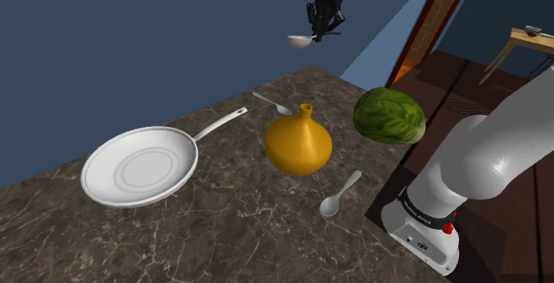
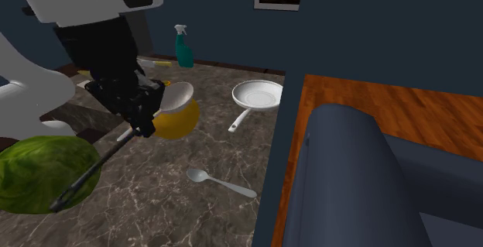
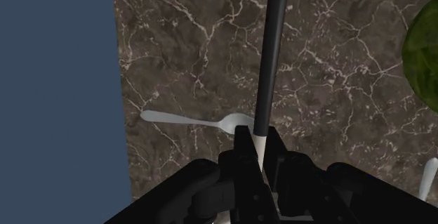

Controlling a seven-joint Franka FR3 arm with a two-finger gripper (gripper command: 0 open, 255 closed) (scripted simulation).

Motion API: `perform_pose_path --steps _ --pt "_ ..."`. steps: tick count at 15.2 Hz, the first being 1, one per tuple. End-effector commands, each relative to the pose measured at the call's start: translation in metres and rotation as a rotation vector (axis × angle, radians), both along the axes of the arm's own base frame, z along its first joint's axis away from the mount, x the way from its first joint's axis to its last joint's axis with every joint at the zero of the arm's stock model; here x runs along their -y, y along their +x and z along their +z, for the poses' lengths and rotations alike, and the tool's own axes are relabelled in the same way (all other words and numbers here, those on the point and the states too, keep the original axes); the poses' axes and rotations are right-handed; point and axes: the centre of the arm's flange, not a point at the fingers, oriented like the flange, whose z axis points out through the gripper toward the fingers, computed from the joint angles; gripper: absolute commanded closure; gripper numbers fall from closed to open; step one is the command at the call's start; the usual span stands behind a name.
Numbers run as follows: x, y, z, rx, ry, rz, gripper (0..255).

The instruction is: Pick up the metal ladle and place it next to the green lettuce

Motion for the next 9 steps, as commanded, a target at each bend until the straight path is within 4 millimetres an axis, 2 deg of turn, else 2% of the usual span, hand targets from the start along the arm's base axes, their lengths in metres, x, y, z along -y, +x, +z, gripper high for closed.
perform_pose_path --steps 1,9 --pt "0.025 -0.011 -0.001 -0.001 0.000 0.001 255" --pt "0.123 -0.051 -0.001 -0.001 0.000 0.001 255"
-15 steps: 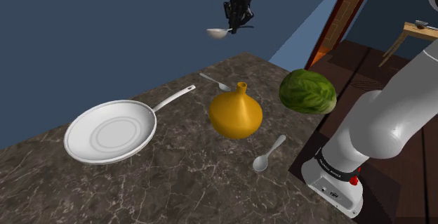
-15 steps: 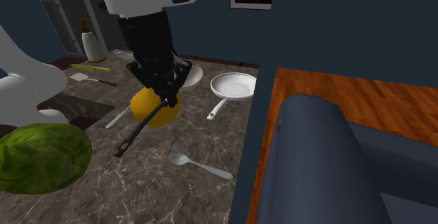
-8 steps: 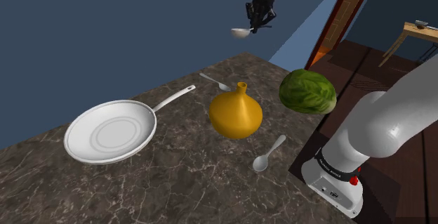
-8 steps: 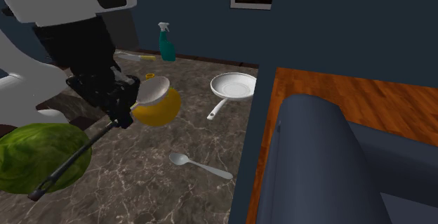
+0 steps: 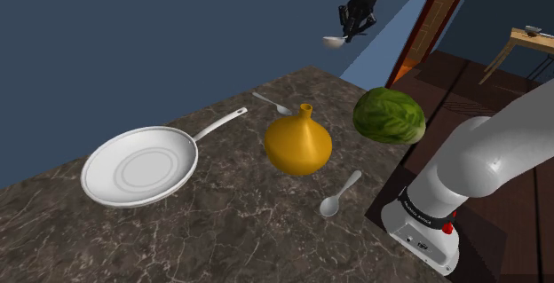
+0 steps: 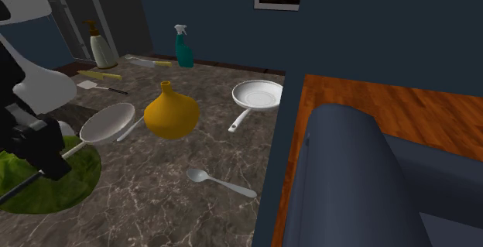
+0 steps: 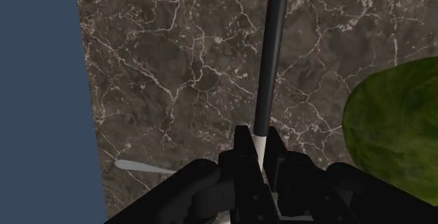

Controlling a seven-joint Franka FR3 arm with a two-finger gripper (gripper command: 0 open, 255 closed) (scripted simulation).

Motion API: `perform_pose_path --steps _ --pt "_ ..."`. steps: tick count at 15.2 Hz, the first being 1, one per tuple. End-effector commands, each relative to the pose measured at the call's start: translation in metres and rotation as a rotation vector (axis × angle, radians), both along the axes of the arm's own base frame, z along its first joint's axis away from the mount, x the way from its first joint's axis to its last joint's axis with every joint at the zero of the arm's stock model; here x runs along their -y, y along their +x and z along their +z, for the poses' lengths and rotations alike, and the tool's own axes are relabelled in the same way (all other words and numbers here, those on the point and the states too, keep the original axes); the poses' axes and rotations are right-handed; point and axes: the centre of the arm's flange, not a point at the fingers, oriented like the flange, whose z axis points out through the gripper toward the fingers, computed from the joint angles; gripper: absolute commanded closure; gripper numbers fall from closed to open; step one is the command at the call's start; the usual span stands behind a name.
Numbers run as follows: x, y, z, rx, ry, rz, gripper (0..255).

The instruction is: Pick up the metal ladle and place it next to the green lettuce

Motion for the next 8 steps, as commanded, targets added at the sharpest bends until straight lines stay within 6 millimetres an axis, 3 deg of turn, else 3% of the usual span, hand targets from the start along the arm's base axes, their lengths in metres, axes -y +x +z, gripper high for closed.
perform_pose_path --steps 1,8 --pt "0.027 -0.008 0.001 0.000 0.000 0.001 255" --pt "0.112 -0.042 0.001 0.000 0.000 0.001 255"
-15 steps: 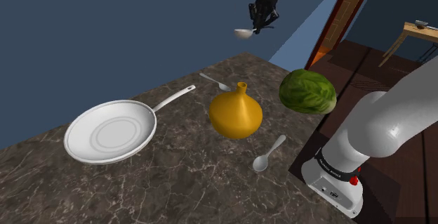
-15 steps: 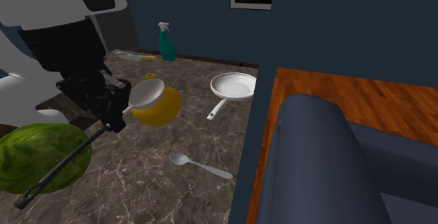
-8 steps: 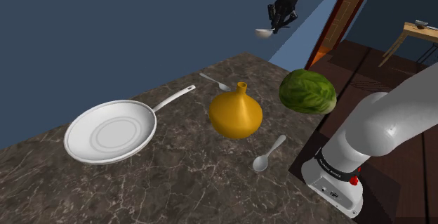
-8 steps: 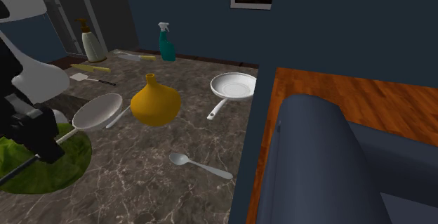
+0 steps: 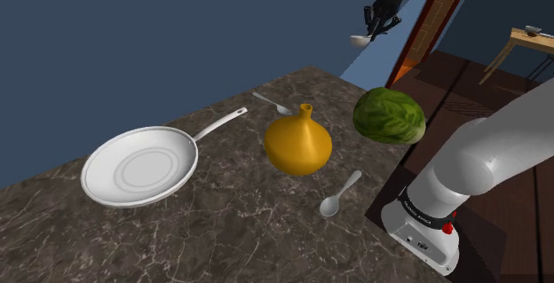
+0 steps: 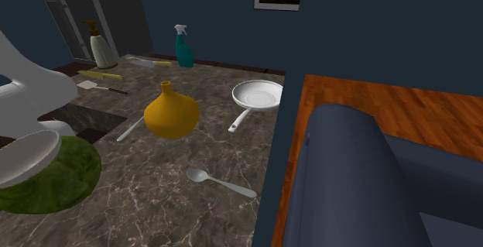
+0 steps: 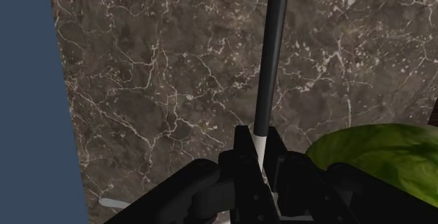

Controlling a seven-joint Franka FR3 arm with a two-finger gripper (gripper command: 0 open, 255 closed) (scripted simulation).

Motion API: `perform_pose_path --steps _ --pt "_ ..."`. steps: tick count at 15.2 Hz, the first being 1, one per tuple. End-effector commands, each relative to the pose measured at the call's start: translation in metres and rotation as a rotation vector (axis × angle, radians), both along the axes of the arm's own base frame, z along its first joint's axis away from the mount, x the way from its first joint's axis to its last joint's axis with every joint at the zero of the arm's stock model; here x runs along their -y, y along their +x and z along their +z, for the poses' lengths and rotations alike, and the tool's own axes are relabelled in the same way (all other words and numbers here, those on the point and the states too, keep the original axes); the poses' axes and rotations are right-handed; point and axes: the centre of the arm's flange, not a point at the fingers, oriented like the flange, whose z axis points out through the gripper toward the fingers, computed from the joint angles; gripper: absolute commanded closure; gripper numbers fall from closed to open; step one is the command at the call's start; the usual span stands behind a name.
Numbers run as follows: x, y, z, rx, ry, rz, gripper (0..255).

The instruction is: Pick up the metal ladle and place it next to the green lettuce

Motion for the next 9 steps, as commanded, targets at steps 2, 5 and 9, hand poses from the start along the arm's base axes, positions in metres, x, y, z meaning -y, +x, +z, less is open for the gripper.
perform_pose_path --steps 2,5,9 --pt "0.036 -0.015 -0.001 0.000 0.000 0.002 255" --pt "0.069 -0.029 -0.006 0.000 0.000 0.002 255" --pt "0.069 -0.029 -0.028 0.000 0.000 0.002 255"
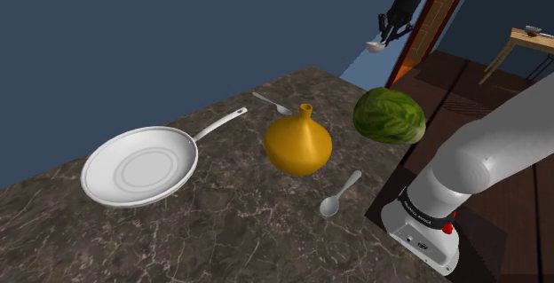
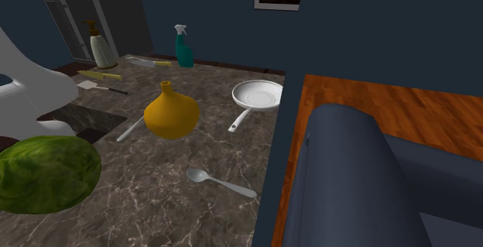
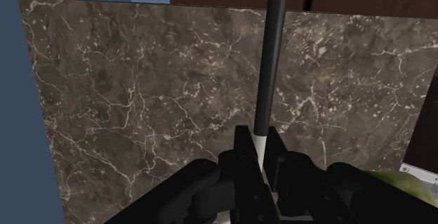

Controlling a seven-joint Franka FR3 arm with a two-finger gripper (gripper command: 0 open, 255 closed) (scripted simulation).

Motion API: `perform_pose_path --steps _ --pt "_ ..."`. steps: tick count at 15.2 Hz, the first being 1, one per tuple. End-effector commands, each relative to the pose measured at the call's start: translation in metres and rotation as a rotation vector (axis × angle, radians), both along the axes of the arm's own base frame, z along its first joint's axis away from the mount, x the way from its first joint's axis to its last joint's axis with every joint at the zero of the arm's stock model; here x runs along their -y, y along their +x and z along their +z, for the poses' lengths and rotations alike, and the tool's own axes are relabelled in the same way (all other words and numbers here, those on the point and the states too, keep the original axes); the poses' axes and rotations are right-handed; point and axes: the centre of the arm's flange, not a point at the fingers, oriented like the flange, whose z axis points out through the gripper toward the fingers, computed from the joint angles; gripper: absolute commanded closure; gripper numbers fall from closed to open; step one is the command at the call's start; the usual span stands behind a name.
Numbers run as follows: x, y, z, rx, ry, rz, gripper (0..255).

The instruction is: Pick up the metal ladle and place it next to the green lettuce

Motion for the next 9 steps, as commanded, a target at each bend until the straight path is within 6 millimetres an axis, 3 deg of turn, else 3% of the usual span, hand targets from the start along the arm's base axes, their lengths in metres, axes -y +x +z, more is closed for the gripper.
perform_pose_path --steps 1,9 --pt "-0.001 0.000 -0.011 0.001 0.000 0.000 255" --pt "-0.001 0.000 -0.053 0.001 0.000 0.000 255"
